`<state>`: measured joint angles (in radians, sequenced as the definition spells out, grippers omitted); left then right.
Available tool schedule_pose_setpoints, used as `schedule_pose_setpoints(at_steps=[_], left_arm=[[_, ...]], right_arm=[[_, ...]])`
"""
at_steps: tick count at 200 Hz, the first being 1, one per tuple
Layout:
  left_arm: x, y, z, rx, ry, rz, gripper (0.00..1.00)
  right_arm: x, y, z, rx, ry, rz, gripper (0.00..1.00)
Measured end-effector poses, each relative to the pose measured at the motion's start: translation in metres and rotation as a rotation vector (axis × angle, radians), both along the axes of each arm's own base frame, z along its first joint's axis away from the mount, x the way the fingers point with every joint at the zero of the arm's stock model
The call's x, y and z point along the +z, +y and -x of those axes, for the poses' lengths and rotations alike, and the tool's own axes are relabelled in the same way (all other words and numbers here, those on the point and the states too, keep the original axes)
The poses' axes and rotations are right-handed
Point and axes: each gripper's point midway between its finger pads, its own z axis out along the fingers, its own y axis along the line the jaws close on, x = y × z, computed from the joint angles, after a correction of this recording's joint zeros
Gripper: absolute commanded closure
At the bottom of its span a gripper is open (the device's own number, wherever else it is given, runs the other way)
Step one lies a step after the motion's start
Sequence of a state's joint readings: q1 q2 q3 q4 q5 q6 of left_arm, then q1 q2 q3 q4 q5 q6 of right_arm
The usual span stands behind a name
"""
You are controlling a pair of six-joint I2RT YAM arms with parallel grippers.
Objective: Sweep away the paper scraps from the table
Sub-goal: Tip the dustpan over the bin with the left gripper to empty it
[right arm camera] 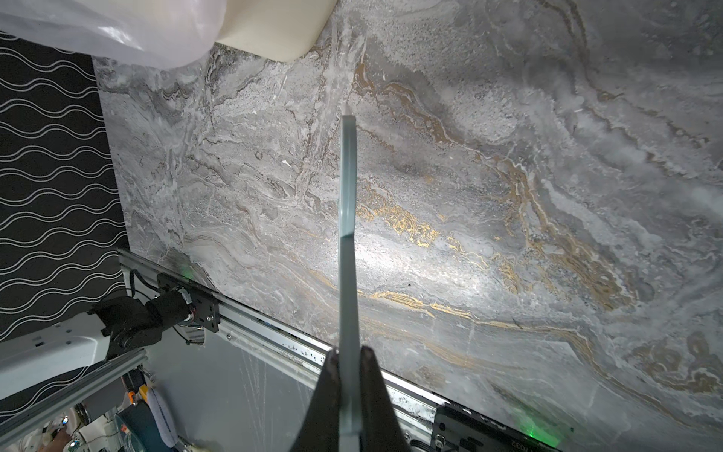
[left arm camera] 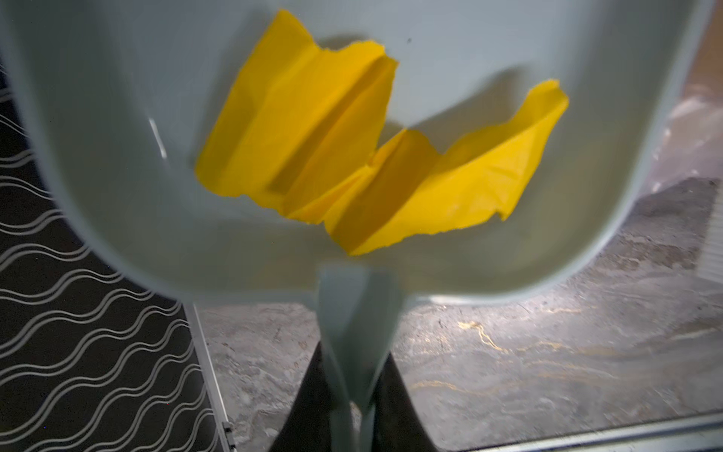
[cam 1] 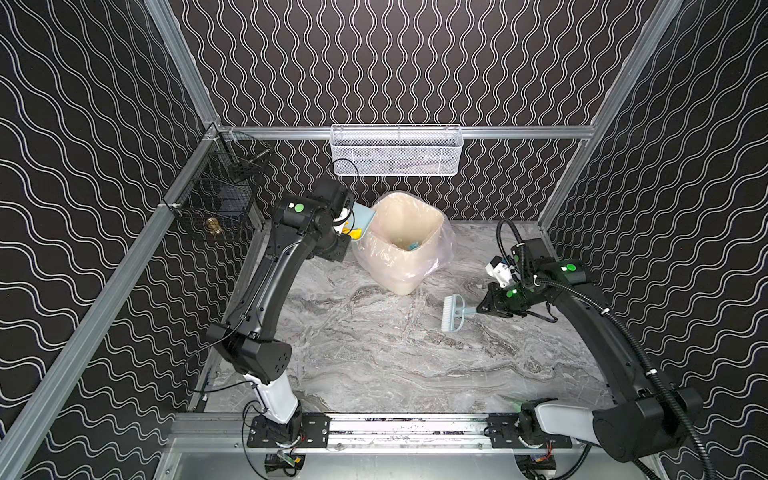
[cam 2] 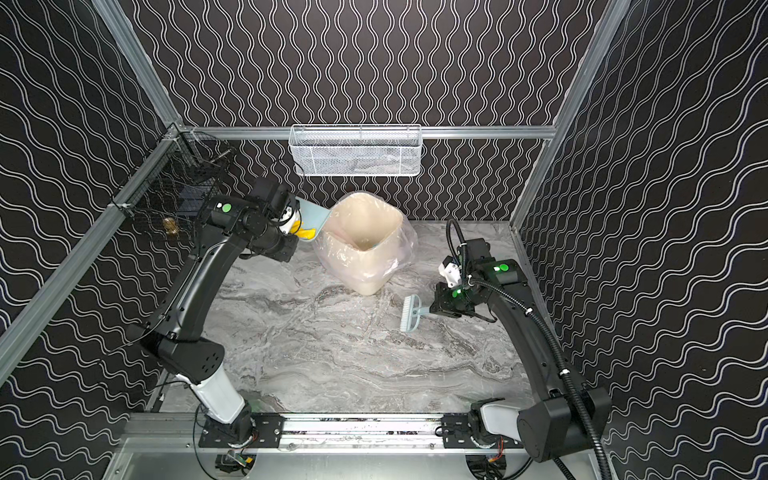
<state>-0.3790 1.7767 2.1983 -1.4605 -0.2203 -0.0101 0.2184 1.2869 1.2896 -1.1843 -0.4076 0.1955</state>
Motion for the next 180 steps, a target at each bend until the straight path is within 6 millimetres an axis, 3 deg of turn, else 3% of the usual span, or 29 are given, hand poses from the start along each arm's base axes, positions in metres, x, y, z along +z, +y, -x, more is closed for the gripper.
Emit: schedule_pose_setpoints(at_steps=[29, 54, 104, 180], left_arm=[[0.016, -0.002, -0.027, -0.049, -0.083, -0.123, 1.0], [0.017, -0.013, -0.044, -0.123, -0.123, -0.261, 1.0], [0.023, -0.021, -0.059, -0.234, -0.176, -0.536, 1.0], [0.034, -0.052, -0.085, -0.445, -0.265, -0.975, 1.0]], right_arm=[[-0.006, -0.001, 0.006, -0.003, 0.025, 0.004, 1.0], [-0.009, -0.003, 0.011, -0.004, 0.033, 0.006, 1.0], [-0.014, -0.003, 0.02, -0.005, 0.046, -0.001, 1.0], [-0.014, -0.004, 0.022, -0.004, 0.046, -0.001, 1.0]])
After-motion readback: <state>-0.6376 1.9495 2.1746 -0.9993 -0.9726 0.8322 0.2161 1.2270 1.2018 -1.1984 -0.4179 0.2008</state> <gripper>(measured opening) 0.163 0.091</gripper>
